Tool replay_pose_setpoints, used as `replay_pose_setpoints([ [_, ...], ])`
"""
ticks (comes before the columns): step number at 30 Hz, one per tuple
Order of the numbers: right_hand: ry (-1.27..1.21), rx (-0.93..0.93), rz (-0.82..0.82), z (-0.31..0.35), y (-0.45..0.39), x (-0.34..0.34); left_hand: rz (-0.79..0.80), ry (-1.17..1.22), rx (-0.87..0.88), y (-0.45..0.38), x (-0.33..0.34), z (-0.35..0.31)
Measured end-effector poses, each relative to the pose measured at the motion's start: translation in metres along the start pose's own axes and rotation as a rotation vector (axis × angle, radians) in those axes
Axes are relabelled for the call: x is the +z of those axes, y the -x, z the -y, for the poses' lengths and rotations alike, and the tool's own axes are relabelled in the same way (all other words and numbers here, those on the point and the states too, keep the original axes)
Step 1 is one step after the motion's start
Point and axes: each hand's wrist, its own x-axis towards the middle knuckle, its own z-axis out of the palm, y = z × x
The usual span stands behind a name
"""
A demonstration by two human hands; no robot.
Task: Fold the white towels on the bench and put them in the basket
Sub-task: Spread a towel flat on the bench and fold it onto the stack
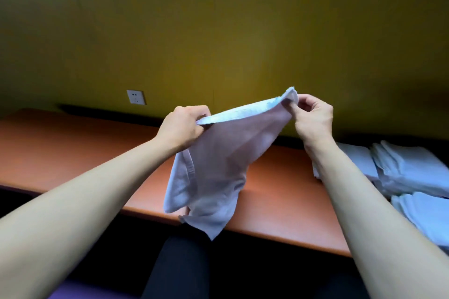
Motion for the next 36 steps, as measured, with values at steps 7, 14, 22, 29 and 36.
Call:
replay_pose_setpoints([
  [7, -0.136, -0.265, 0.205, 0.053, 0.005, 0.014, -0.039, 0.244, 0.025, -0.011, -0.024, -0.048],
  [14, -0.115, -0.210, 0.283, 0.061, 0.014, 0.020, -0.047, 0.502, 0.112, -0.036, -0.031, -0.097],
  [22, 0.218, 0.204, 0.882, -0.009, 0.068, -0.012, -0.320, 0.585, -0.035, -0.044, -0.041, -0.085],
  [29, 0.959, 0.280, 0.743, -0.078, 0.075, -0.081, -0.509, 0.301, -0.220, -0.039, -0.077, -0.024],
  [36, 0.922, 0.363, 0.293, -0.061, 0.064, -0.161, -0.452, -0.043, -0.286, -0.011, -0.095, 0.027],
])
